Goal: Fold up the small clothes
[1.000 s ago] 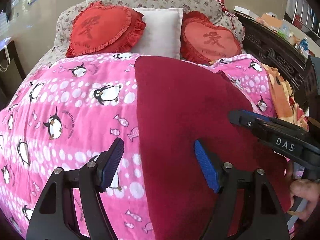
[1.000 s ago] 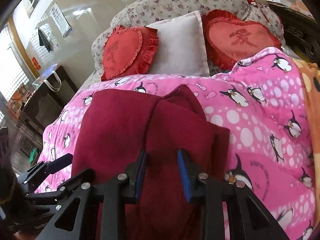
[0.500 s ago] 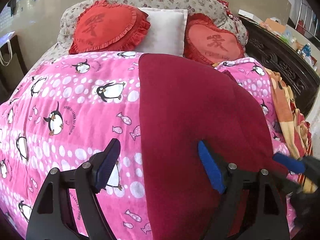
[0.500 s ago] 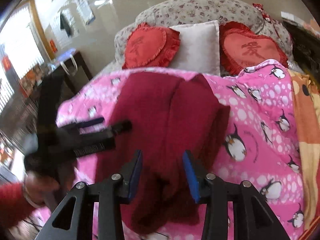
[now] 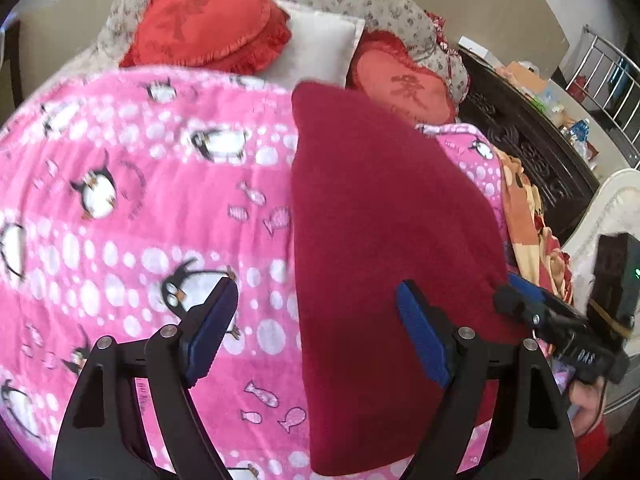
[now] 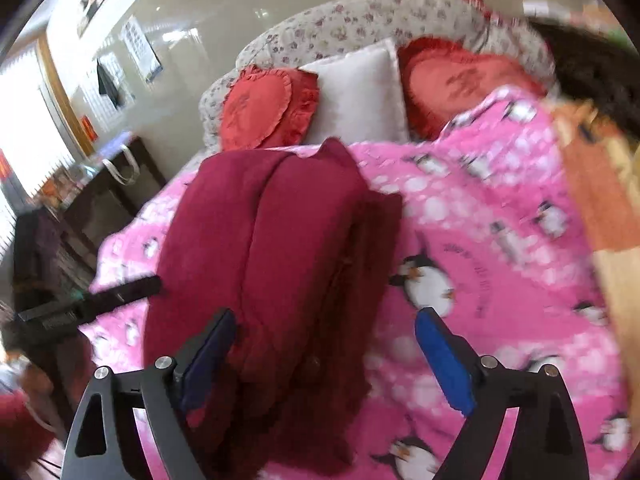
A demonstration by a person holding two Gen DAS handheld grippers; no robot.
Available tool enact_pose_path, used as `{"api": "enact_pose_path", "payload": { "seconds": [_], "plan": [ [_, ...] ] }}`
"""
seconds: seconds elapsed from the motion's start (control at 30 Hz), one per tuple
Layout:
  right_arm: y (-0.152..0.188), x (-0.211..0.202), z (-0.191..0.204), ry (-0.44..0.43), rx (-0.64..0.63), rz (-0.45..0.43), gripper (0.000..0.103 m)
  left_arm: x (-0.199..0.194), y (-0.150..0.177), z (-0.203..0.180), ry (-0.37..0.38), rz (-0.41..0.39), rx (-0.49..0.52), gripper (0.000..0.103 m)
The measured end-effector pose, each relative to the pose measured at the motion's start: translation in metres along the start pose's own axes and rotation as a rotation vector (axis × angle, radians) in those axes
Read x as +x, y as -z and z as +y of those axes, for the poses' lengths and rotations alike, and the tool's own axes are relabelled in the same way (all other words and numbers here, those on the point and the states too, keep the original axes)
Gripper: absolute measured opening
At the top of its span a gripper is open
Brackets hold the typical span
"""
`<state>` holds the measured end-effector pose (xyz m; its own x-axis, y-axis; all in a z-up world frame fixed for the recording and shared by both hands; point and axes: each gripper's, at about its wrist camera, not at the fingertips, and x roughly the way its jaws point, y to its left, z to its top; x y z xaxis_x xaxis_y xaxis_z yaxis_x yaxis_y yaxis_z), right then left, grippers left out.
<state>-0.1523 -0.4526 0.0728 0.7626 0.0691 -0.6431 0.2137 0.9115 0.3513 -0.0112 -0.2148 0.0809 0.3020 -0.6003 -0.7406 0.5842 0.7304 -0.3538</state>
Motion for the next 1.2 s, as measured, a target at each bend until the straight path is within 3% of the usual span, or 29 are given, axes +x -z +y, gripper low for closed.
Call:
{"api": "enact_pose_path", "payload": {
  "seconds": [0.2,0.3,0.33,0.37,0.43,0.63,0.77,0.87,0.97,1.0,1.13,1.2],
  "plan": [
    [-0.003,0.042,-0.017,-0.156,0.137,0.055,0.089,0.023,-0.002,-0.003,0.089,0.024,-0.015,0.085],
    [-0.001,0.046,-0.02,-0.215,0.215,0.053,0.07,0.03,-0.005,-0.005,0.125,0.042,-0.041,0.084],
    [-0.002,0.042,-0.016,-0.211,0.206,0.052,0.059,0.03,-0.006,-0.007,0.14,0.048,-0.041,0.081],
    [-0.002,0.037,-0.012,-0.21,0.195,0.05,0.055,0.027,-0.007,-0.009,0.148,0.049,-0.033,0.075],
    [-0.005,0.024,0.0,-0.203,0.162,0.045,0.045,0.015,-0.006,-0.018,0.129,0.031,0.002,0.07],
    [0.003,-0.027,0.043,-0.289,0.117,0.041,0.043,-0.052,0.016,-0.02,0.148,0.019,0.036,0.065],
    [0.035,-0.045,0.072,-0.384,0.143,0.103,0.043,-0.102,0.059,-0.001,0.11,0.049,0.045,0.066],
    [0.072,-0.034,0.095,-0.325,0.09,0.169,0.05,-0.104,0.098,0.015,0.014,0.102,0.039,0.065],
    [0.102,-0.017,0.1,-0.181,0.087,0.274,0.052,-0.094,0.128,0.028,-0.108,0.131,0.065,0.066],
    [0.109,-0.025,0.099,-0.139,0.09,0.248,0.052,-0.096,0.132,0.03,-0.1,0.124,0.063,0.066],
    [0.105,-0.07,0.095,-0.129,0.122,0.14,0.052,-0.117,0.136,0.028,-0.122,0.072,0.057,0.066],
    [0.096,-0.097,0.11,-0.111,0.033,0.079,0.052,-0.121,0.135,0.024,-0.146,0.053,0.06,0.066]
  ]
}}
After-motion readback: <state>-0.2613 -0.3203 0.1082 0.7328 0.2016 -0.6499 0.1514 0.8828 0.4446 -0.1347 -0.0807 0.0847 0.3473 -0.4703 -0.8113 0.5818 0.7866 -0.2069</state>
